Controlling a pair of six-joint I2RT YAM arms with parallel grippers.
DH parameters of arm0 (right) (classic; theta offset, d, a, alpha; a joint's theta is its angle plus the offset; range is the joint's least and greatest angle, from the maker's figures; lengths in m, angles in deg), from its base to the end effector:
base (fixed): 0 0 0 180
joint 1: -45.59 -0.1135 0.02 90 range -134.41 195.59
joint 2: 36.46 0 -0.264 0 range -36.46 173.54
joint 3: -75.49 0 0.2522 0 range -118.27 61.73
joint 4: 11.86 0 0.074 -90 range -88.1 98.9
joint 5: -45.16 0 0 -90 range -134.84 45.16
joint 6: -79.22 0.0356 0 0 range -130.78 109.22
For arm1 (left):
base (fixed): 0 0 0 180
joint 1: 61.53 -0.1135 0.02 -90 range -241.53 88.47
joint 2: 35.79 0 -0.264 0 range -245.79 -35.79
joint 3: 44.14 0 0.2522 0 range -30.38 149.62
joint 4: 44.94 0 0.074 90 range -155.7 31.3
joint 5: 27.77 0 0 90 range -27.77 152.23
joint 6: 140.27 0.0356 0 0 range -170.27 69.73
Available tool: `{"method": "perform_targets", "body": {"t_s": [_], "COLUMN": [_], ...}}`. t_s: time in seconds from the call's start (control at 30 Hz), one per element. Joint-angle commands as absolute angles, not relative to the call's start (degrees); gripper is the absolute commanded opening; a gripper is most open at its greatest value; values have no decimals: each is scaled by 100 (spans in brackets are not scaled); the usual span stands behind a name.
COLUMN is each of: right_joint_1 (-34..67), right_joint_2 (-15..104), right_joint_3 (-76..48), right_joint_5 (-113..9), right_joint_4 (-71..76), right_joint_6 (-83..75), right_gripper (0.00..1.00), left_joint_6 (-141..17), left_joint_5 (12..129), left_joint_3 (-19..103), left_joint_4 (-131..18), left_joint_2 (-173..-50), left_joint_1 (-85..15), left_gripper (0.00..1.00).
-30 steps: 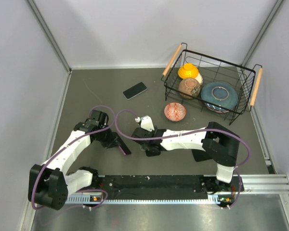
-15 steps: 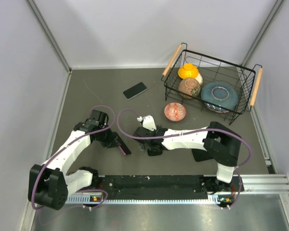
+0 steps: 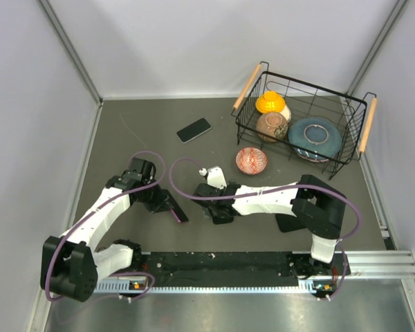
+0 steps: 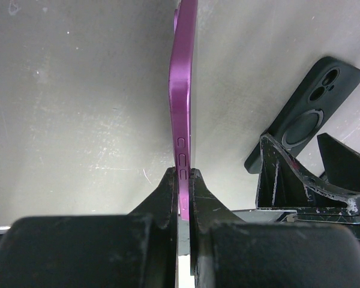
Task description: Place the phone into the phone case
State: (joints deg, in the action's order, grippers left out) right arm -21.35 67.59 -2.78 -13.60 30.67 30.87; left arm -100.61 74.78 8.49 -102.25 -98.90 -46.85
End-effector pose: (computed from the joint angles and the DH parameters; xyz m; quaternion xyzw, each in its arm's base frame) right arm 0.1540 0.3146 0.1629 -0.1576 0.9340 -0.0072 0.3205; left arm 0.1815 -0.0556 0.2024 -0.2786 0.9350 -0.1933 0.1038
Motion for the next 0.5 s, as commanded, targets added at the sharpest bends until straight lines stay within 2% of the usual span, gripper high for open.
{"method": "perform_targets", "body": {"t_s": [0.0, 0.07, 0.1, 0.2, 0.37, 0.47], "right_joint_1": [-2077, -2059, -2051, -1998, -1753, -1594], "right_joint_2": [6857, 6848, 6822, 6647, 5988, 5671], "right_joint_3": [-225, -138, -94, 135, 960, 1269], "right_joint_5": [-1346, -1434, -1556, -1811, -2567, -2665], "right_joint_4": [3135, 3056, 2951, 2583, 1475, 1315], "right_joint_6": [3158, 3159, 3167, 3159, 3202, 3282], "right_gripper": [87, 82, 75, 63, 58, 57], "left_joint_6": [-9834, -9799, -9782, -9641, -9430, -9412], "left_joint_5": [7058, 7066, 7066, 7101, 7277, 7312], "left_joint_3": [715, 715, 732, 838, 900, 882], "left_joint_4": [-10185, -10176, -10159, -10150, -10045, -10018], "left_joint_2": [-9898, -9907, -9907, -9907, -9705, -9573], "left_joint_1": [-4703, -4703, -4711, -4711, -4720, -4729], "left_gripper": [0, 0, 0, 0, 0, 0]}}
